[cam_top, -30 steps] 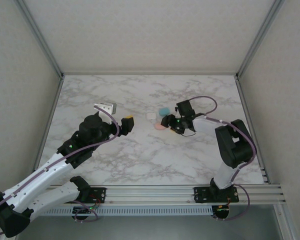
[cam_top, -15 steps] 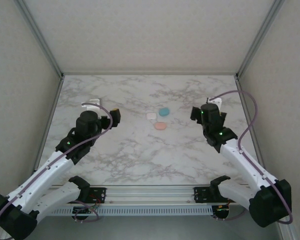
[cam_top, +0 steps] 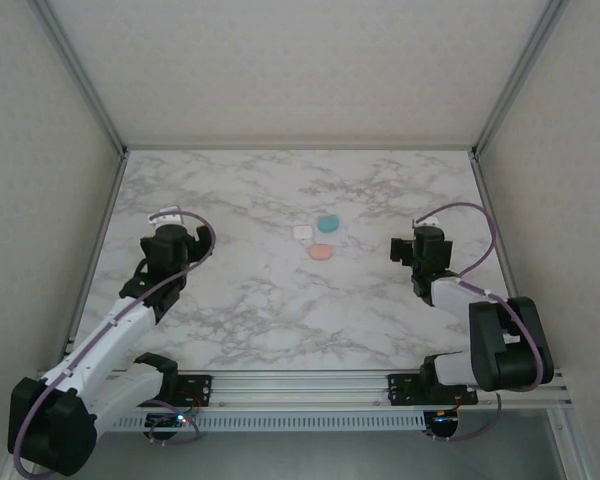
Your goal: Insert wireless bluetooth earbuds into charging case
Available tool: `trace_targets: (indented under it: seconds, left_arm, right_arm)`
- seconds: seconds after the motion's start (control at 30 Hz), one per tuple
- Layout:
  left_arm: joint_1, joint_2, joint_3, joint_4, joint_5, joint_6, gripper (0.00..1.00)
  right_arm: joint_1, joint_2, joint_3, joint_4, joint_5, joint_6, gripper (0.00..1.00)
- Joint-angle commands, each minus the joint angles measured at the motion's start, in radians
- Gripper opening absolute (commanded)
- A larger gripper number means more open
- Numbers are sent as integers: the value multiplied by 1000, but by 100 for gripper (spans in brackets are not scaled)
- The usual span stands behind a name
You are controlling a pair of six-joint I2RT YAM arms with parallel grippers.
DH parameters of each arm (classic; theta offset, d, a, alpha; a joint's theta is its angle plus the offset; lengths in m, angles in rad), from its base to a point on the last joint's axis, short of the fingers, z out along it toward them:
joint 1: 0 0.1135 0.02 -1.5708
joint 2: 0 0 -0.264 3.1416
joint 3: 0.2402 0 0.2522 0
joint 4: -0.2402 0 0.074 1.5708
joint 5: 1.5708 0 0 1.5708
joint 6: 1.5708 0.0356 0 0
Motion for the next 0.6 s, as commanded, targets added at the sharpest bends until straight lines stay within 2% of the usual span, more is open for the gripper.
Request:
trace_targets:
  seconds: [0.0, 0.03, 0.07, 0.2, 0.27, 0.33, 0.37, 0.57]
  left_arm:
    - [36, 17, -73, 180, -47, 102, 100]
    - [45, 22, -84, 201, -42, 111, 100]
    - [55, 29, -96, 225, -32, 120, 100]
    - [87, 82, -129, 329, 11, 134, 100]
    - [95, 129, -143, 399, 37, 147, 100]
    - [102, 188, -151, 473, 58, 175, 100]
    - [105, 213, -153, 506, 68, 190, 100]
    - [131, 425, -166, 752, 143, 249, 100]
  right_arm:
    - [-10, 71, -55, 306, -184, -86, 98]
    - [-11, 95, -59, 350, -174, -85, 99]
    - [-27, 87, -53, 316, -168, -64, 99]
    - [-59, 188, -144, 597, -269, -61, 99]
    - [-65, 168, -76, 426, -238, -39, 99]
    - [-80, 170, -63, 397, -126, 25, 99]
    - [-77, 176, -68, 429, -111, 22, 99]
    - [-70, 174, -65, 417, -101, 17, 99]
